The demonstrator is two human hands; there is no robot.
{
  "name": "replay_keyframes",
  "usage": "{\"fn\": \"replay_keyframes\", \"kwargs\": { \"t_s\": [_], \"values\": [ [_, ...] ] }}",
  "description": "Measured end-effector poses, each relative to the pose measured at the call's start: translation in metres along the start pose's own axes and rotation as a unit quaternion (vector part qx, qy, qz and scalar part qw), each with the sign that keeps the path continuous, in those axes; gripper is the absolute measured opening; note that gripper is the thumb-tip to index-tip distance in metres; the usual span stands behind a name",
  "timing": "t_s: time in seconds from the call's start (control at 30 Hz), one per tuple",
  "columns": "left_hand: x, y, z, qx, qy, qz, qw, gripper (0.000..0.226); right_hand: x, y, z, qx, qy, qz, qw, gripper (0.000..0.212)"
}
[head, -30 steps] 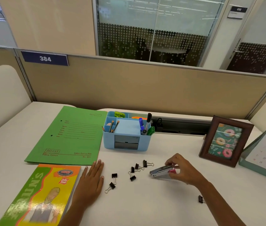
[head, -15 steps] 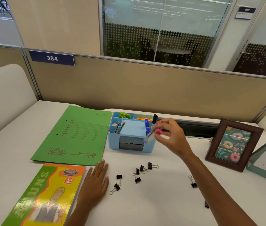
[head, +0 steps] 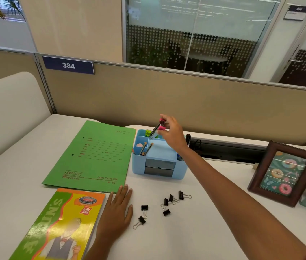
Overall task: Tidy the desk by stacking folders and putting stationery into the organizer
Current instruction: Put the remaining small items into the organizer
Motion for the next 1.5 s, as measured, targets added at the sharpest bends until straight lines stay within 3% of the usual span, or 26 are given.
{"fn": "replay_keyframes", "kwargs": {
  "t_s": [0.43,0.83,1.13,1.33,1.43,1.5],
  "values": [
    [-0.001,0.003,0.009,0.010,-0.010,0.042,0.999,0.055,-0.031,0.009,0.010,0.048,-0.041,0.048,0.997,0.042],
    [-0.005,-0.001,0.008,0.009,-0.006,0.033,0.999,0.053,-0.073,0.007,-0.001,0.119,-0.189,-0.093,0.970,0.049],
    [-0.005,0.002,0.007,-0.006,0.000,0.035,0.999,0.070,-0.083,0.022,-0.016,0.067,-0.275,-0.137,0.949,0.050],
    [-0.005,0.001,0.007,-0.002,0.002,0.025,1.000,0.052,-0.084,0.022,-0.027,0.055,-0.320,-0.186,0.927,0.065],
    [-0.005,0.000,0.008,0.002,0.002,0.026,1.000,0.052,-0.071,0.020,-0.031,0.054,-0.270,-0.195,0.942,0.066],
    [-0.005,-0.001,0.008,0.004,0.002,0.024,1.000,0.052,-0.052,0.017,-0.041,0.029,-0.177,-0.167,0.969,0.063]
  ]
}}
Point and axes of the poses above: each hand's wrist, its own z-axis towards the middle knuckle, its own x-axis out of the back of the hand, y = z × x, the point moved 7 cm from there along z, towards the middle knuckle, and after that the axes turned 15 degrees about x, right-handed, at the moved point
